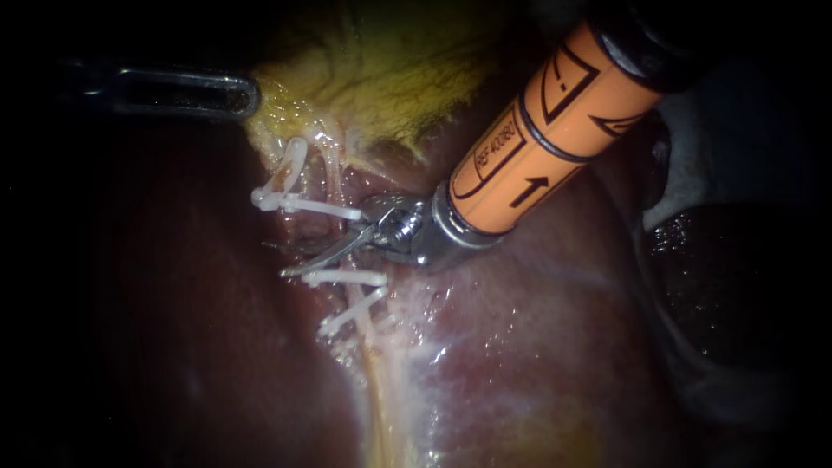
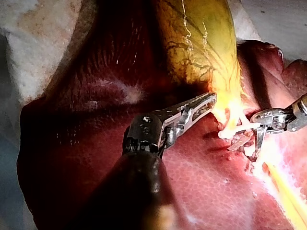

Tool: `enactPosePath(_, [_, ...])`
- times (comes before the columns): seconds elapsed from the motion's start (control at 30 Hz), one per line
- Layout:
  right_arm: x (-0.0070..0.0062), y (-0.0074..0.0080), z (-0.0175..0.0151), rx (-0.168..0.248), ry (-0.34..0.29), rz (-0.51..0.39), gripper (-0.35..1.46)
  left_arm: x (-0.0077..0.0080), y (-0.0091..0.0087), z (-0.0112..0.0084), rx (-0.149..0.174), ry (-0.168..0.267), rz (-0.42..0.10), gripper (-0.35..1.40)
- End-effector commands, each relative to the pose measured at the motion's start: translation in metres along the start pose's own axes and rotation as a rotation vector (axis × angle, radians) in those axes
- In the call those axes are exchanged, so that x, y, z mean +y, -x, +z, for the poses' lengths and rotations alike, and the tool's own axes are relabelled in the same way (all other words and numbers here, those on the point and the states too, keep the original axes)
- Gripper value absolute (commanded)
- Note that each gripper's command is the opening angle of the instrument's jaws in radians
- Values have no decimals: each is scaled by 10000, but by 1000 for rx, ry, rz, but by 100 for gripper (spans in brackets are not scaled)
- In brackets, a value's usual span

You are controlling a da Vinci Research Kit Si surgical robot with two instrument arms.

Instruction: Go to the cutting position right tube

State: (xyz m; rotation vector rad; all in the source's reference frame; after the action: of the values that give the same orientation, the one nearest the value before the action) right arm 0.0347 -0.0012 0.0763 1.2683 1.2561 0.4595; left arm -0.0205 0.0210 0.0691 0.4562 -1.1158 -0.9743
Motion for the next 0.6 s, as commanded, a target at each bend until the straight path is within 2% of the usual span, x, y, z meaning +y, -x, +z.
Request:
enactPosePath(0.03, [-1,1,-2,-4,-1,-23,102,0,0,0,0,0,0,-35])
enactPosePath(0.3, [-16,-4,-2,-3,-13,-142,85,0,0,0,0,0,0,-35])
enactPosePath(0.6, [-49,-32,-1,10,-28,-243,83,0,0,-1,0,-1,0,-35])
